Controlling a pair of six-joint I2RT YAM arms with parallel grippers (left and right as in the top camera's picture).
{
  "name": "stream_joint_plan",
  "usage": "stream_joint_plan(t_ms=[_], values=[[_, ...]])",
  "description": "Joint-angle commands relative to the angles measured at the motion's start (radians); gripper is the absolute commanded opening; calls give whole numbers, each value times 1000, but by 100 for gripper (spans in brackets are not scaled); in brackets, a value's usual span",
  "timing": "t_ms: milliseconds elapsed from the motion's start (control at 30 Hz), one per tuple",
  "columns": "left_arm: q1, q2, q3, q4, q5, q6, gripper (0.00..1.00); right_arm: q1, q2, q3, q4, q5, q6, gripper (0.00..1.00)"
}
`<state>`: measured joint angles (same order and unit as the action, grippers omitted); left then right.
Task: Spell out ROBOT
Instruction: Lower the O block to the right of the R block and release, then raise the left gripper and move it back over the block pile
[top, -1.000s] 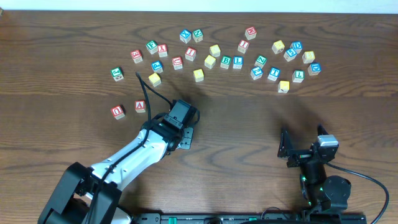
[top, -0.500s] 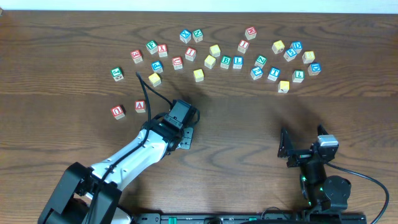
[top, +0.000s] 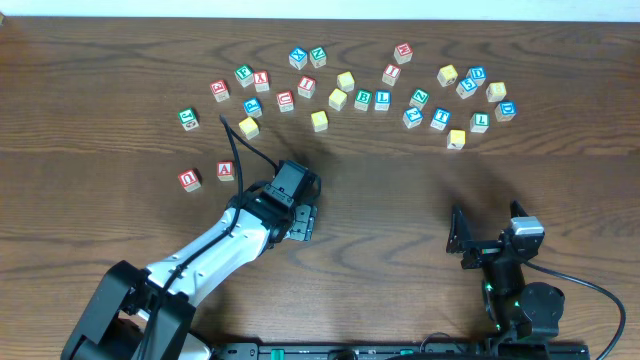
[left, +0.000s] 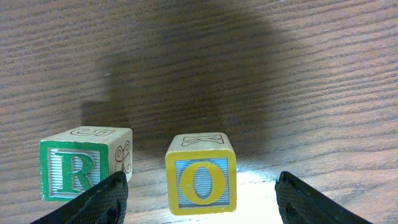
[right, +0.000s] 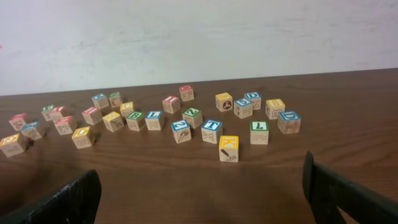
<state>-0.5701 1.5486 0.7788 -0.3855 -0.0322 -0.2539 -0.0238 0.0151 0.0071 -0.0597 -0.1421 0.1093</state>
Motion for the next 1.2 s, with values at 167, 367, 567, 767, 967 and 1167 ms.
stream_joint_plan(t_ms=[167,367,567,767,967,1167], values=[[5,-47,19,-1,-8,23,75,-6,-4,-2,-3,-6,-10,99],[5,-47,34,14,-9,55,75,-6,-4,-2,-3,-6,-10,99],[5,-55,100,14,-10,101,75,-6,-4,-2,-3,-6,-10,99],[5,-108,188,14,-71,164,75,-6,-4,-2,-3,-6,-10,99],[45,-124,301,2,-68,195,76,-6,-4,-2,-3,-6,-10,99],[120,-124,381,-13,-65,206,71,-6,-4,-2,-3,-6,-10,99]])
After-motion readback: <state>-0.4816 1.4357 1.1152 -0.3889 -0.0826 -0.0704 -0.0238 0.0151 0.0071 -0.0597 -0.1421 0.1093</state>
